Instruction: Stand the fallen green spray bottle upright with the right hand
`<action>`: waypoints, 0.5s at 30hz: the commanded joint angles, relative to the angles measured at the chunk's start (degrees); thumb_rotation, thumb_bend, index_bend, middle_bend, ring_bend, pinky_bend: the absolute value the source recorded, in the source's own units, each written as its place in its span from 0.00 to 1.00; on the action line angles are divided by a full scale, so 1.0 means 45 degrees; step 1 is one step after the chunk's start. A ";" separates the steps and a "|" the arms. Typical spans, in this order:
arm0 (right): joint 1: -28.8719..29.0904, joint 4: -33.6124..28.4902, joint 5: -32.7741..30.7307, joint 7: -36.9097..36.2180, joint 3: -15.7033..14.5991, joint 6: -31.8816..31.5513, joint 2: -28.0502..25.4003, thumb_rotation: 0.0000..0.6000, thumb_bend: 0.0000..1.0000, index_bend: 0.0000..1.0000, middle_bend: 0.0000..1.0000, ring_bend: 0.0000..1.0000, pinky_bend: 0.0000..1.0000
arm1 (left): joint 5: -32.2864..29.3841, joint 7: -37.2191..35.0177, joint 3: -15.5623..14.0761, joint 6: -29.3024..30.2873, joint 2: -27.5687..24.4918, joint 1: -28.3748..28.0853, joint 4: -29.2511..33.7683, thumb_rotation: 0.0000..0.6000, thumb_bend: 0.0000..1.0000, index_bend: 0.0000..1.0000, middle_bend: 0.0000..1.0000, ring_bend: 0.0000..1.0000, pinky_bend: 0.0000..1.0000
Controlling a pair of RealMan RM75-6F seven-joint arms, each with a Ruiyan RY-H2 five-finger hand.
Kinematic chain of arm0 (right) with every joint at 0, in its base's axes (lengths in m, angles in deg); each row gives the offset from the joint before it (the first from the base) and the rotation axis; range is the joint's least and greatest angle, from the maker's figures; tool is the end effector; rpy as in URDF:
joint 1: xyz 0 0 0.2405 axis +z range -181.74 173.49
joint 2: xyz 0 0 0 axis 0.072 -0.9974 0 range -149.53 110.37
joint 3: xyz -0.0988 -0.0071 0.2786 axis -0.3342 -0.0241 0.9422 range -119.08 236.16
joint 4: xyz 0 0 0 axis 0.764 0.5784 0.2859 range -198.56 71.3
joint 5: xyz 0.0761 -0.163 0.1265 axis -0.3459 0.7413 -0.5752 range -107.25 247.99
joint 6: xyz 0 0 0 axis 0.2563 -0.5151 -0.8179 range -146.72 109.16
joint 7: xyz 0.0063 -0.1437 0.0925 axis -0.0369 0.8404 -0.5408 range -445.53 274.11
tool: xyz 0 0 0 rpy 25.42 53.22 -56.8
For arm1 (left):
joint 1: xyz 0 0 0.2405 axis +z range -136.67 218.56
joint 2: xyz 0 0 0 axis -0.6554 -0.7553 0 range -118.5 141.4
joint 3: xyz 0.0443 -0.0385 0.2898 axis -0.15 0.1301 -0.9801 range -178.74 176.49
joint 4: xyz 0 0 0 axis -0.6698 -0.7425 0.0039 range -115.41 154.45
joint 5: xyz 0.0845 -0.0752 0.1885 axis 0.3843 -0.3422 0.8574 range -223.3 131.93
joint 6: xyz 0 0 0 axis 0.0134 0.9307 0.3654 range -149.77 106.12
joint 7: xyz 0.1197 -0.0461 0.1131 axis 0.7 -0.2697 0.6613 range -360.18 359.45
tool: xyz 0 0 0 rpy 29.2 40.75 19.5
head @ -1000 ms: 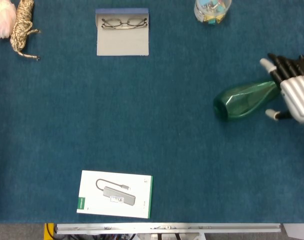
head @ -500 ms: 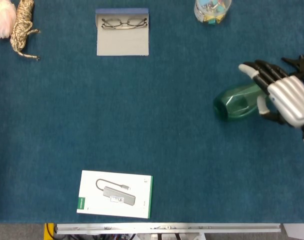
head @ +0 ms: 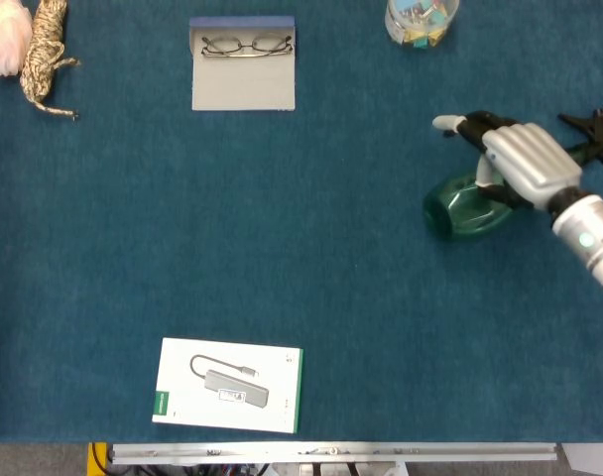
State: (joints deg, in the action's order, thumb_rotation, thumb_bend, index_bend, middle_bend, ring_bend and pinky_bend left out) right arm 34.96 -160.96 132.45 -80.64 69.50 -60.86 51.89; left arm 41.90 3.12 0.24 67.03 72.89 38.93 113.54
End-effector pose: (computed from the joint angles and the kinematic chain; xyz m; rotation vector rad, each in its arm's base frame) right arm -0.1997 -0.3762 0.0290 1.8835 -1.2988 0.8636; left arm -0.3506 0.1886 0.1854 -1.3836 -0.8321 -0.8491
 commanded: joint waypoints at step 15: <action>0.2054 0.0827 -0.2557 0.0173 -0.0752 0.2818 0.0428 1.00 1.00 0.16 0.27 0.15 0.22 | 0.0038 -0.0192 0.0022 0.0125 -0.0088 0.0078 0.0022 1.00 0.00 0.53 0.39 0.23 0.29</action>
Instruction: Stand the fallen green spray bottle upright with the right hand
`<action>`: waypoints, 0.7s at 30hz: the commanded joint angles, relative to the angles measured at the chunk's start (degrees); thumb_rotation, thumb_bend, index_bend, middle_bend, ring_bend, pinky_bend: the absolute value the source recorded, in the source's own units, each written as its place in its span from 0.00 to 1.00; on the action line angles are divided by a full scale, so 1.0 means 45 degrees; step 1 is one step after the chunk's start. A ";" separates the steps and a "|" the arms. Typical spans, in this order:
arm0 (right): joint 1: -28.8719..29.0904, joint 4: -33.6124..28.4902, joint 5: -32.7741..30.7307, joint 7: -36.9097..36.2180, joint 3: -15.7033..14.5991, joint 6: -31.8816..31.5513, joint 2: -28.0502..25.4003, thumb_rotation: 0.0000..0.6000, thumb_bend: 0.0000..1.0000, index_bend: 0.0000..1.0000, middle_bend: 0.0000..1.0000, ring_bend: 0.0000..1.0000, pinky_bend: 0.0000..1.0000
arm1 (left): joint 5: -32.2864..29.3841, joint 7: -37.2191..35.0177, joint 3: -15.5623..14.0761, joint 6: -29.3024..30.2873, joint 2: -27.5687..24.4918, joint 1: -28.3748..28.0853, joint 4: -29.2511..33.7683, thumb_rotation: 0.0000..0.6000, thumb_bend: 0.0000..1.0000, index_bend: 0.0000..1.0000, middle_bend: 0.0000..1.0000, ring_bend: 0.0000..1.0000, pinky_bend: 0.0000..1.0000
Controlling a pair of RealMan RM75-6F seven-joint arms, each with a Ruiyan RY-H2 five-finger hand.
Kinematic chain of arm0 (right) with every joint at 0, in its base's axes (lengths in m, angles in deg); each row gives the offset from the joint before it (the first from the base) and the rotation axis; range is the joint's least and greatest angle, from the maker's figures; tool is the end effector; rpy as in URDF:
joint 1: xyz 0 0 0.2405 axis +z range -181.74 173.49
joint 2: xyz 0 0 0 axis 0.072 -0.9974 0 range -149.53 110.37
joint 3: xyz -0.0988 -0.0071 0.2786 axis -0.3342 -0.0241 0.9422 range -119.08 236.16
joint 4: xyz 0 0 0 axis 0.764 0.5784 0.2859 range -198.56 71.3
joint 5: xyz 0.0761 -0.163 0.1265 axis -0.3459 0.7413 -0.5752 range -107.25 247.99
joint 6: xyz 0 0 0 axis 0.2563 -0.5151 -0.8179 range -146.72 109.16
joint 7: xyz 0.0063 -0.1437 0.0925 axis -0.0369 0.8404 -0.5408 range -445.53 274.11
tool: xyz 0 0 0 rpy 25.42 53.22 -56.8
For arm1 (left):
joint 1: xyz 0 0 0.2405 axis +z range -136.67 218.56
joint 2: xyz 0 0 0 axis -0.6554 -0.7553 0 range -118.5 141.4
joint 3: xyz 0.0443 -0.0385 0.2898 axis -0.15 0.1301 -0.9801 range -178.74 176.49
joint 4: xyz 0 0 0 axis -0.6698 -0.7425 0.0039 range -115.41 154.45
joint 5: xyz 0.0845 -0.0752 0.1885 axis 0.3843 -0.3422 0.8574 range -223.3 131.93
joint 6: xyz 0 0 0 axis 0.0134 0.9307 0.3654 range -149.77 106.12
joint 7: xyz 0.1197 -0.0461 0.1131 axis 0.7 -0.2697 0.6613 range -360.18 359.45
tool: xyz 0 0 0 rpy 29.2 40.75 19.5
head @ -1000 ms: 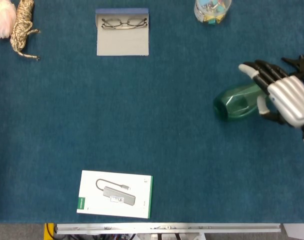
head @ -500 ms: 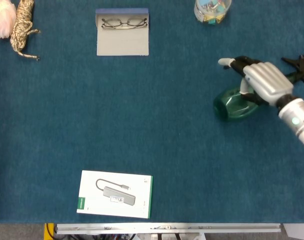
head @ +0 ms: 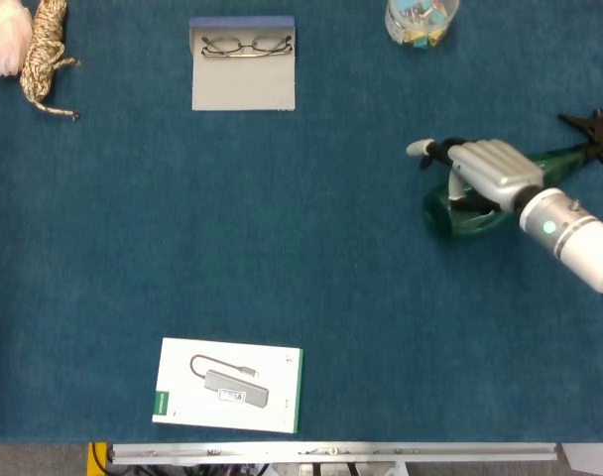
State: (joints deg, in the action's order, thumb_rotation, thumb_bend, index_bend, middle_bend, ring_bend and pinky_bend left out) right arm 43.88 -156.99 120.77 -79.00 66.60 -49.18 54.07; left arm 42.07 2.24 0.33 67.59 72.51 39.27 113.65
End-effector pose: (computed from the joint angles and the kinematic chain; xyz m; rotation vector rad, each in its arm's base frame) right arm -0.1910 -0.3883 -0.0094 1.9909 -1.4476 0.6571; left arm -0.3503 0.1868 0.1891 -1.3732 -0.8341 -0.8614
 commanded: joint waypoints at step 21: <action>-0.0375 -0.2898 0.2984 -0.1985 -0.1106 0.2592 -0.2862 1.00 1.00 0.16 0.37 0.25 0.31 | 0.0027 0.0292 -0.0004 -0.0004 0.0087 0.0018 0.0013 1.00 0.00 0.53 0.39 0.23 0.29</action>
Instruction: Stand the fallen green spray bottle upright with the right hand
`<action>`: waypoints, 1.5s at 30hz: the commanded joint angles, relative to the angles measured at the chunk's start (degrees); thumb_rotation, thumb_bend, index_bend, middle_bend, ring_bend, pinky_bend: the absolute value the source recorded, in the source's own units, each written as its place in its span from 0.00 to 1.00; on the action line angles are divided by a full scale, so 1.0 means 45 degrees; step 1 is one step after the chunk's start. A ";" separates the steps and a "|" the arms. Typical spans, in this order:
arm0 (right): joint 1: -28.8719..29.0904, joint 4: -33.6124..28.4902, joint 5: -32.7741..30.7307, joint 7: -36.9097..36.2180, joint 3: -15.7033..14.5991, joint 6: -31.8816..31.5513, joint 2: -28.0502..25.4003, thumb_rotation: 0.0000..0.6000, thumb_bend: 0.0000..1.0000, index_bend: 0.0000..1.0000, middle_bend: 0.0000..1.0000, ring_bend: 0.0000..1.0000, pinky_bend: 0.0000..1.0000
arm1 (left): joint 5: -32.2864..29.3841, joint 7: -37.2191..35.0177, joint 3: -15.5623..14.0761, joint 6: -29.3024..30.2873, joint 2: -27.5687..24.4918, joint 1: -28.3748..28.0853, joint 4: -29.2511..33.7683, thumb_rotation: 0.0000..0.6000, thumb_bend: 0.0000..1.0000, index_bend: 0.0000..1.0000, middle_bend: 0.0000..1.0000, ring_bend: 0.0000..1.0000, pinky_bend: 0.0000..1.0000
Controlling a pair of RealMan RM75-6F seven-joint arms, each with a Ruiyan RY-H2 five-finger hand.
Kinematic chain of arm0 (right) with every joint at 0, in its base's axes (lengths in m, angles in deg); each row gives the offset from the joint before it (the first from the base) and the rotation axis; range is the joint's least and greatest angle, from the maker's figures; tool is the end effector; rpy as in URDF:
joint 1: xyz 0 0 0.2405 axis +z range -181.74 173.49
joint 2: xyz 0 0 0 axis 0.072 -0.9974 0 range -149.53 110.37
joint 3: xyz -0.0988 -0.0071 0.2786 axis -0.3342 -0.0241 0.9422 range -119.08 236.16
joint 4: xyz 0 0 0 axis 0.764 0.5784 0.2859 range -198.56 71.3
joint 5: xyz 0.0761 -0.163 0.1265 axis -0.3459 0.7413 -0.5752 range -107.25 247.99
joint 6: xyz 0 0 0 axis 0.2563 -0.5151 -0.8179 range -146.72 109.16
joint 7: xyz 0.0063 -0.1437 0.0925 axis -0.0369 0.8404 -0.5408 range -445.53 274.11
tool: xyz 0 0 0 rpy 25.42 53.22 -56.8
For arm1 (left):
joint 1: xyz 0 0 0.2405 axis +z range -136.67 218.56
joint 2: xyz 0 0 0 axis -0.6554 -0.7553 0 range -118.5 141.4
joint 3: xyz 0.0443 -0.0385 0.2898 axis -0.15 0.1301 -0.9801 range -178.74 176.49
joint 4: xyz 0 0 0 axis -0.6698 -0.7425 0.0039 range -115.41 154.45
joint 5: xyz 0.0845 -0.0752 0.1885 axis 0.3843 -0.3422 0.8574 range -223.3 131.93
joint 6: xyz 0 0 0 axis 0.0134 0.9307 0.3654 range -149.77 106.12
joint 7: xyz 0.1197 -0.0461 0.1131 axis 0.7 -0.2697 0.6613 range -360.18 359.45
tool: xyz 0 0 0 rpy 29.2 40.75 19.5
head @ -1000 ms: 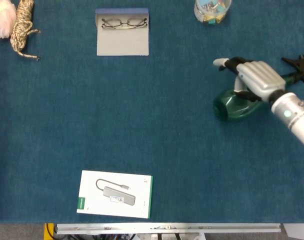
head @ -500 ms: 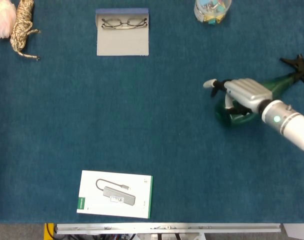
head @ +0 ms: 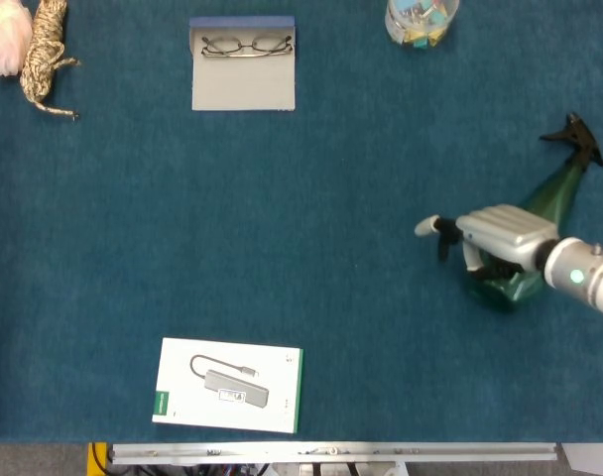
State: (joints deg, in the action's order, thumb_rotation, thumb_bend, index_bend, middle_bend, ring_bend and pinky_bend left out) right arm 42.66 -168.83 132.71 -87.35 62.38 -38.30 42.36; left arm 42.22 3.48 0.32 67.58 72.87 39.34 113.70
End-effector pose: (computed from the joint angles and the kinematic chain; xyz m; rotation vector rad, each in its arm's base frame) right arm -0.1980 -0.3211 0.0177 2.2113 -1.5300 0.4368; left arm -0.3497 0.1863 0.1865 -1.3796 -0.8235 -0.8503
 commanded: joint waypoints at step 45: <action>-0.2715 -0.0588 0.3901 -0.2702 -0.2343 -0.1300 -0.3058 1.00 1.00 0.17 0.38 0.25 0.33 | -0.0130 0.0456 -0.0003 -0.0194 0.0143 -0.0037 0.0024 1.00 0.00 0.53 0.39 0.23 0.29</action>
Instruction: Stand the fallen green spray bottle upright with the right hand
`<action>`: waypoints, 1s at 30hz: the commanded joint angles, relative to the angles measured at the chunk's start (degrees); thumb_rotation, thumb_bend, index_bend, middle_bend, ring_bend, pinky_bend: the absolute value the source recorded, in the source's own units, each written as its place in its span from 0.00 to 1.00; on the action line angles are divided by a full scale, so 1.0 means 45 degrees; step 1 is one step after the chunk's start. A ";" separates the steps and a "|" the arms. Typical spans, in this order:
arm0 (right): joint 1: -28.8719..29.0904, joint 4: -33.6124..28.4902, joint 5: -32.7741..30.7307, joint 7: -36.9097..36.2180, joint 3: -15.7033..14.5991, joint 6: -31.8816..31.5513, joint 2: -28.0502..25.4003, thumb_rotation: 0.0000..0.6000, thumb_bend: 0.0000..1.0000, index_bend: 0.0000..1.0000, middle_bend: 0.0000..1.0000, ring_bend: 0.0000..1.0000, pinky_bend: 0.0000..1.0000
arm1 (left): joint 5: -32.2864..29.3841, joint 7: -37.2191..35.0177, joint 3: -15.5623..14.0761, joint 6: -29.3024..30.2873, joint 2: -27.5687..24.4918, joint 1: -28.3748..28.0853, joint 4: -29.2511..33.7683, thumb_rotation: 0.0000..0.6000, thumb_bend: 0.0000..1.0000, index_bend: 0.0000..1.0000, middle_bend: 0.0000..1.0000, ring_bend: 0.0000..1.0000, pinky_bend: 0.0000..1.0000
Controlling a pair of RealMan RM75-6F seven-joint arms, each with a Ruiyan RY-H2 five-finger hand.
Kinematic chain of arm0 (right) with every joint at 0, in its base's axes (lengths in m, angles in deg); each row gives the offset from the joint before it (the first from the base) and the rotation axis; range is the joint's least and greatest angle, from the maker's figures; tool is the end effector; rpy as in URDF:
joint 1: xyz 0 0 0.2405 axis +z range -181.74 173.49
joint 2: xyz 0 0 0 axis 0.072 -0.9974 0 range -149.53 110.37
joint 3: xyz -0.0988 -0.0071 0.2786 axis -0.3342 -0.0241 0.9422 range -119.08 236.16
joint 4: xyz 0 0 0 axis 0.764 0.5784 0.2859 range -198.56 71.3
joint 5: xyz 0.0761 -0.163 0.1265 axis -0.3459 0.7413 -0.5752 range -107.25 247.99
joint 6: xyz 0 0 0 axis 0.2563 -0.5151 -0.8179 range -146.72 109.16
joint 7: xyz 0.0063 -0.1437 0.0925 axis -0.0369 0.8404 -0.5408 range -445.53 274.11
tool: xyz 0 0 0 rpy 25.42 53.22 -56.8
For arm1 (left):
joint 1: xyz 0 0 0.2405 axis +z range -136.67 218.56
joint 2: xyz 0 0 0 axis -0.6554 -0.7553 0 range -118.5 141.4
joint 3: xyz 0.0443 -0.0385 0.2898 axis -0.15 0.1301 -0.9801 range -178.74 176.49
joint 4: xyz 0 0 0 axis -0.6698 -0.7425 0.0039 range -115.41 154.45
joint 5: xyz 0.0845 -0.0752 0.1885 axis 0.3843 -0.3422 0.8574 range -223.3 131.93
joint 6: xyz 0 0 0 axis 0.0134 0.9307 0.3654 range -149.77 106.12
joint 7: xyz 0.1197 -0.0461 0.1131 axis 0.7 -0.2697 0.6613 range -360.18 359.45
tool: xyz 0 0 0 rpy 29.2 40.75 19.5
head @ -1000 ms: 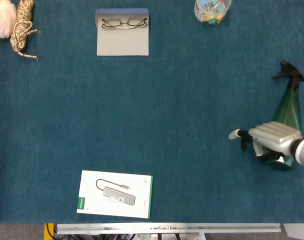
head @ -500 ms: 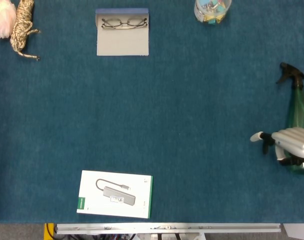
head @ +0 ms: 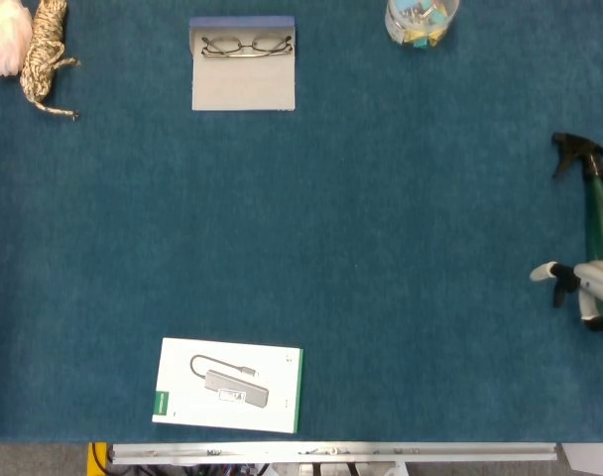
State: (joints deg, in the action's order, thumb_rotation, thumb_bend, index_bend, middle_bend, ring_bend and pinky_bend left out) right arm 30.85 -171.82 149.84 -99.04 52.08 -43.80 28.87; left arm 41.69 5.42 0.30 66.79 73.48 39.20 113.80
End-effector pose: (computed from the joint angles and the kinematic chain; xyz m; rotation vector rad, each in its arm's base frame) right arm -0.2989 -0.2458 0.0935 2.0157 -1.5968 0.2379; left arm -0.3507 0.1871 0.1810 -1.3883 -0.8202 -0.8219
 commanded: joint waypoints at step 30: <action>-0.1566 0.1291 -0.0485 -0.0742 -0.0292 -0.1745 -0.0625 1.00 1.00 0.17 0.38 0.25 0.33 | -0.0043 0.0164 -0.0019 -0.0104 0.0064 -0.0034 0.0000 1.00 0.00 0.53 0.39 0.23 0.29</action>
State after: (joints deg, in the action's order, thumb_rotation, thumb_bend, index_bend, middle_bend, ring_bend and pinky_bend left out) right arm 24.03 -166.20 147.87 -102.38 50.70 -51.43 26.11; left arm 41.49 6.16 0.22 66.32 73.76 39.05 113.80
